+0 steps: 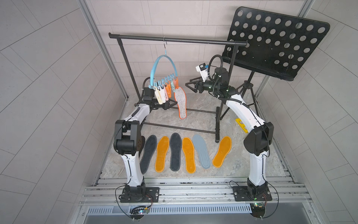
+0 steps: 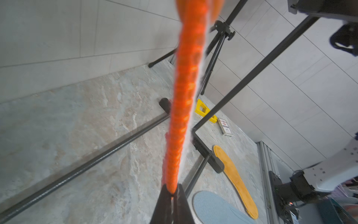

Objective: Take the shoe insoles off the hanger
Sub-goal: Open the clamp at the hanger.

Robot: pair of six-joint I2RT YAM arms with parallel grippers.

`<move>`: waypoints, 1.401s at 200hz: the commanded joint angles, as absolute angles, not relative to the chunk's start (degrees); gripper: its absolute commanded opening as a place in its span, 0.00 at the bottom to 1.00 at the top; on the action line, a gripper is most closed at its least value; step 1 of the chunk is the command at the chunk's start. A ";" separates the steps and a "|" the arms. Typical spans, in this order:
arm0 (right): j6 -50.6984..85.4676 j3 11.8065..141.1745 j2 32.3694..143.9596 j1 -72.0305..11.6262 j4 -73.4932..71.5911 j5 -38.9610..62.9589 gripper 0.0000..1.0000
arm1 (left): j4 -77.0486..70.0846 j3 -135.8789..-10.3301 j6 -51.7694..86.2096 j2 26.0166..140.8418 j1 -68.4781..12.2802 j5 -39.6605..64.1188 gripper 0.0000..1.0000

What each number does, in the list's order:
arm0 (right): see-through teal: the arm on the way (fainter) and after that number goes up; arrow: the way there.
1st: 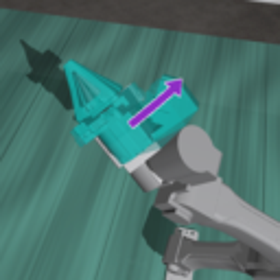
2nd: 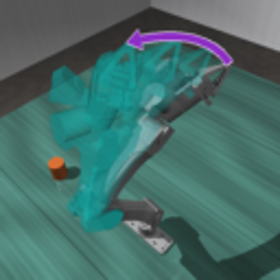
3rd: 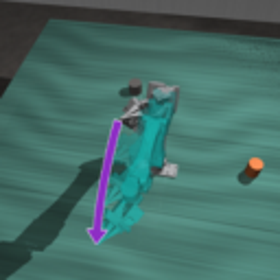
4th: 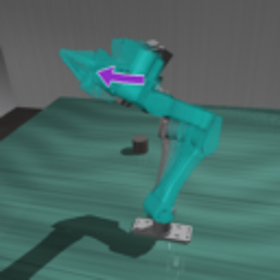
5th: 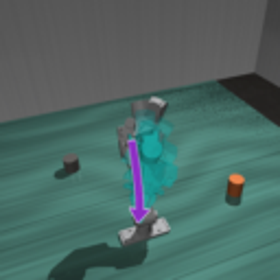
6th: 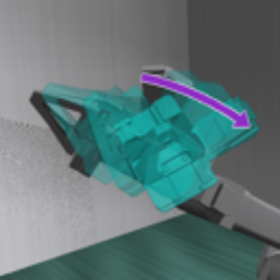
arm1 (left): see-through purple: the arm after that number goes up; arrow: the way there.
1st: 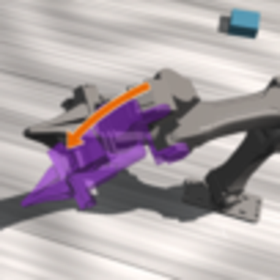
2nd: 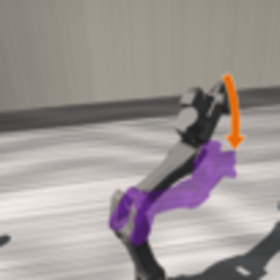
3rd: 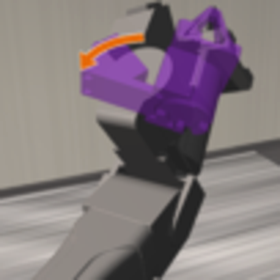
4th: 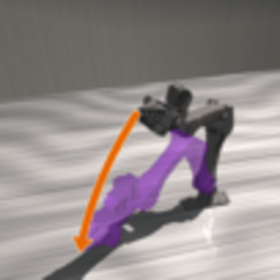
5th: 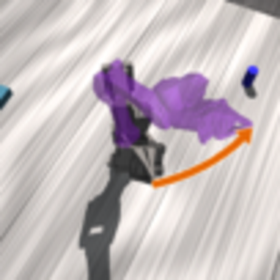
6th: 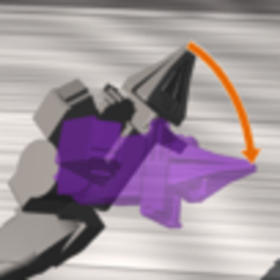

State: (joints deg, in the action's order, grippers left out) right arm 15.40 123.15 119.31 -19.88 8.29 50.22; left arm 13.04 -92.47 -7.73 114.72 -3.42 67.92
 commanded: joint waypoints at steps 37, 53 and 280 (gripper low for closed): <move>15.99 130.07 124.92 -21.52 12.25 55.02 0.68 | 28.77 -94.61 -20.30 112.54 -3.92 73.67 0.00; 16.55 130.34 125.41 -21.88 12.03 54.92 0.68 | 29.51 -94.59 -20.96 112.33 -3.90 73.47 0.00; 26.37 142.43 133.77 -25.02 16.92 53.26 0.11 | 33.79 -88.54 -19.90 109.04 -4.05 63.62 0.00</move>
